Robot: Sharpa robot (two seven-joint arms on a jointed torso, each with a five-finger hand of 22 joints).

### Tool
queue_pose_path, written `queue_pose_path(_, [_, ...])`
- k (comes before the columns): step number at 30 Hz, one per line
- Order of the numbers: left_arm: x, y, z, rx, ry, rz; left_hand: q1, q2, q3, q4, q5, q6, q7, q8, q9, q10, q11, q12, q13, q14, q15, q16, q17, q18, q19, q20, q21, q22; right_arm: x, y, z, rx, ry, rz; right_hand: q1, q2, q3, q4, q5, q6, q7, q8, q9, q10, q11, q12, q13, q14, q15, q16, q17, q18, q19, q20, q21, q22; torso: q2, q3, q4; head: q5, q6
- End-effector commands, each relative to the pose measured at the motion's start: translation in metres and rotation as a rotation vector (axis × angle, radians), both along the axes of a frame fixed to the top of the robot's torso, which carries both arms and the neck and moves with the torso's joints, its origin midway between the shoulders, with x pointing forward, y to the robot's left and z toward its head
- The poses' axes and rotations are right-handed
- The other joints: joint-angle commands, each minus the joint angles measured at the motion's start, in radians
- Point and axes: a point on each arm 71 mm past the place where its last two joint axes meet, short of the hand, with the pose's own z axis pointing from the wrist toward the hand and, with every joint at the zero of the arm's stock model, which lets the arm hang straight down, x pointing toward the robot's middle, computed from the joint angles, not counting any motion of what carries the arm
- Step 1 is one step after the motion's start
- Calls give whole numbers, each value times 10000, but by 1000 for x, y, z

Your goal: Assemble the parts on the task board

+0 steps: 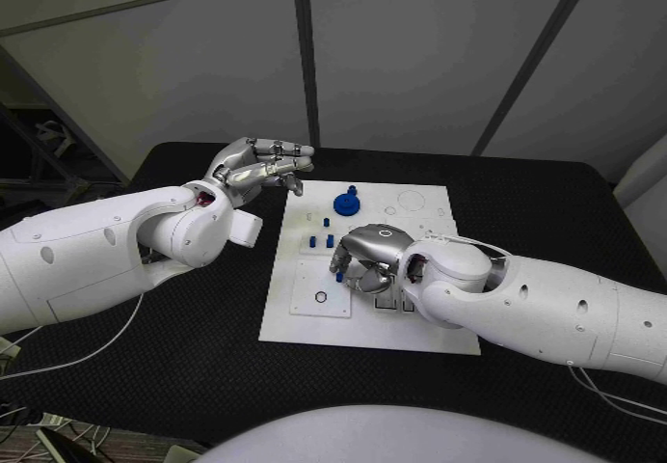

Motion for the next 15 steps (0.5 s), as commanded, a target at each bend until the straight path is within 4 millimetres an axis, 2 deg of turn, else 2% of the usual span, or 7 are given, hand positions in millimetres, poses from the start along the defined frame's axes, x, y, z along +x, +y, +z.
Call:
queue_pose_path(1, [0,-1,1,-69,-4,-131,12,88,-24,-23,-40,-4,44,-35,-8,-77,2,52,-9,64,10,-36,-15,-163,87,10,-57,-14,0,-1,3,171,-299,-75,-67,-70,-67,17,9,-88,5,-13,-5,-81,-9,15,21,362,88,32,6,32,-69,32,-48,-4,1,3,-11,-16,11])
queue_pose_path(10, [0,0,1,-59,15,-129,12,88,-24,-23,-40,-4,44,-35,-8,-77,2,52,-9,64,10,-36,-15,-163,87,10,-57,-14,-5,-7,13,1194,-949,-100,-41,-91,-98,8,94,-125,25,16,12,-247,21,53,29,357,112,56,10,61,-163,57,-131,-128,-5,11,-12,-41,45])
queue_pose_path(15, [0,1,1,-58,19,-132,12,88,-24,-23,-40,-4,44,-35,-8,-77,2,52,-9,64,10,-36,-15,-163,87,10,-57,-14,-10,-19,19,1582,-1151,-191,-31,-86,-99,7,125,-102,31,33,22,-257,23,75,35,340,115,14,-79,84,-234,61,-192,-222,-18,5,-21,-93,87])
